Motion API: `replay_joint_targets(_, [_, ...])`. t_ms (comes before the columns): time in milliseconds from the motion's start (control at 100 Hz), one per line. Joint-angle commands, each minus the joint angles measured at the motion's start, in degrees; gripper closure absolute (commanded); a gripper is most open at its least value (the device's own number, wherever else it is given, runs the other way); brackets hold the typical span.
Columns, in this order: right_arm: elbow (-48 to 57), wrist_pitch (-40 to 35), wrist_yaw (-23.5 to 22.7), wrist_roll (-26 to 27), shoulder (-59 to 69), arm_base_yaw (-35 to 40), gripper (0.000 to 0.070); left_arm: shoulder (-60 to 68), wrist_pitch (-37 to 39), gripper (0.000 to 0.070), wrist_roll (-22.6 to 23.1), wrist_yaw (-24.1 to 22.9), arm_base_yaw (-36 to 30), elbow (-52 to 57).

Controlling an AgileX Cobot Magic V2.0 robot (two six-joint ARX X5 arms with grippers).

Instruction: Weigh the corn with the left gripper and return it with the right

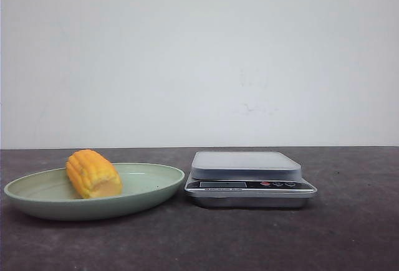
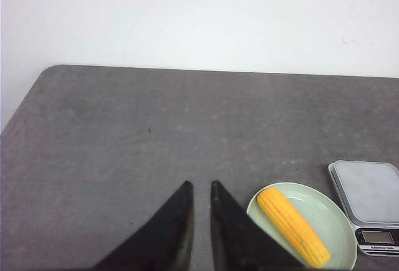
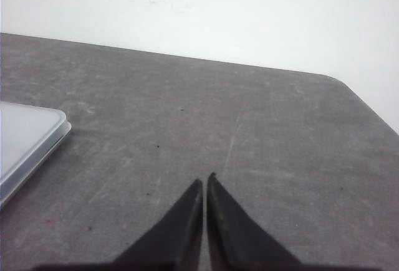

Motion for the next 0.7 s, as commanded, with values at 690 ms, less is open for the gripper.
replay_joint_targets(690, [-0.1, 0.6, 0.0, 0.6, -0.1, 0.1, 0.0693, 0.3, -2.8, 0.0684, 0.3, -0.7, 0.0, 1.1])
